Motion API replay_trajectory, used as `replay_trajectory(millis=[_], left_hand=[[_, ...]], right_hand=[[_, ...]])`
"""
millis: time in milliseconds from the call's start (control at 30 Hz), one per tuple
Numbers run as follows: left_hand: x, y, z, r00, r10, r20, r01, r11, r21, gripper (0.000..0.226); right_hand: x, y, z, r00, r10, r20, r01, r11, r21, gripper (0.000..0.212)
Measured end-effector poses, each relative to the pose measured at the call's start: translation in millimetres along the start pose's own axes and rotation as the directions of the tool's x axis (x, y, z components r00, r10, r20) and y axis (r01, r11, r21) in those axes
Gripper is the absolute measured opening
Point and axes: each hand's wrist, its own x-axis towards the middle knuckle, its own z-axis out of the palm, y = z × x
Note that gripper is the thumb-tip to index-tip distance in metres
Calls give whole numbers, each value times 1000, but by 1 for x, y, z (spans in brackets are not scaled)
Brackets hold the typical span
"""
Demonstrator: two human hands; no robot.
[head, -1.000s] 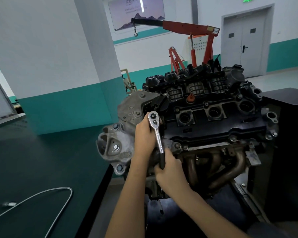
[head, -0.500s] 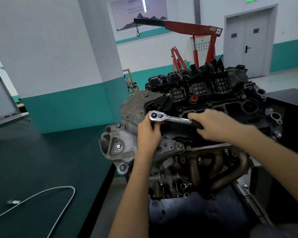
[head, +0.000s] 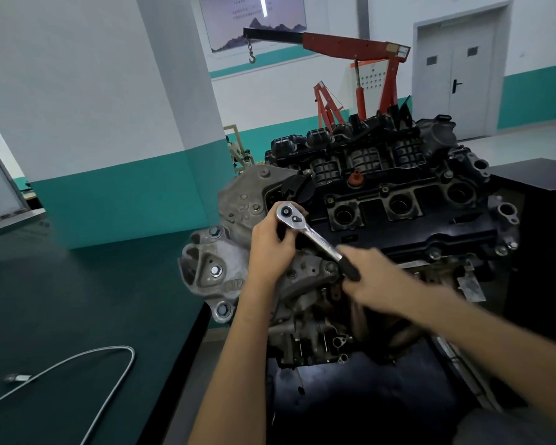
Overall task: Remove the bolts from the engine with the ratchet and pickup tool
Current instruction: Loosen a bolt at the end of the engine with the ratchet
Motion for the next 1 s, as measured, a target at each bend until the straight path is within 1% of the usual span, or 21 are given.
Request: replay_trajectory(millis=[33, 67, 133, 167, 233, 300, 333, 367, 400, 433, 467, 533, 600, 667, 733, 800, 833, 900, 933, 967, 1000], left_hand=[[0, -1, -1, 1000, 10, 21, -10, 1000, 8, 19], [0, -1, -1, 999, 8, 32, -8, 1000, 22, 15], [-1, 0, 0, 1000, -6, 12, 5, 999, 46, 15], [-1, 1, 1, 1000, -14, -16, 14, 999, 52, 15], [-2, 2, 4, 995, -44, -87, 50, 996, 69, 14], [-2, 1, 6, 989, -62, -137, 75, 993, 91, 16], [-1, 0, 7, 988, -65, -140, 80, 991, 106, 16], [-2, 0, 7, 990, -57, -131, 73, 990, 118, 16], [-2, 1, 7, 992, -46, -116, 61, 991, 122, 15], [-3, 2, 7, 994, -41, -101, 53, 992, 114, 13], [-3, 2, 7, 995, -46, -93, 56, 994, 98, 12], [-2, 1, 6, 992, -78, -100, 84, 995, 54, 16], [-2, 0, 4, 990, -100, -102, 102, 995, 18, 30], [-3, 2, 2, 995, -63, -78, 64, 998, 8, 22], [-3, 3, -1, 1000, -4, -30, 4, 1000, -11, 20], [-1, 2, -3, 999, 16, 31, -15, 1000, -11, 21], [-1, 1, -3, 999, 8, 49, -9, 1000, 7, 18], [0, 0, -1, 999, 0, 33, -1, 999, 52, 16], [0, 0, 0, 1000, -1, 6, 1, 998, 67, 16], [-1, 0, 2, 999, -12, -30, 15, 997, 80, 15], [-1, 1, 3, 997, -32, -68, 38, 995, 88, 15]], right_hand=[[9, 9, -21, 999, -24, 39, 29, 990, -139, 24], [19, 14, -42, 997, -41, 67, 59, 953, -297, 22], [39, 17, -72, 993, -91, 77, 119, 816, -565, 34], [45, 16, -78, 990, -126, 69, 142, 773, -618, 38], [44, 13, -73, 989, -145, 21, 128, 785, -606, 33], [28, 12, -47, 994, -94, -52, 55, 862, -504, 24], [16, 10, -29, 996, -41, -79, 7, 923, -385, 22], [3, 5, -9, 996, 20, -91, -39, 977, -209, 21], [-7, -1, 12, 993, 74, -94, -76, 997, -16, 21], [-13, -11, 34, 987, 118, -113, -101, 985, 143, 21], [-16, -22, 54, 975, 165, -152, -123, 961, 249, 21], [-13, -42, 87, 949, 240, -202, -154, 917, 368, 22], [-9, -51, 96, 949, 251, -192, -154, 898, 412, 31], [-8, -39, 81, 966, 205, -155, -144, 931, 336, 32], [-9, -19, 49, 992, 104, -77, -85, 972, 217, 27], [0, 4, 5, 999, 29, -29, -30, 999, -33, 25], [10, 13, -18, 1000, -2, -10, 0, 979, -204, 22], [31, 22, -58, 998, -60, 29, 66, 850, -523, 29], [40, 22, -70, 994, -100, 34, 100, 777, -622, 33], [46, 20, -75, 989, -143, 24, 122, 730, -673, 35], [47, 17, -75, 985, -170, 1, 124, 715, -688, 34]])
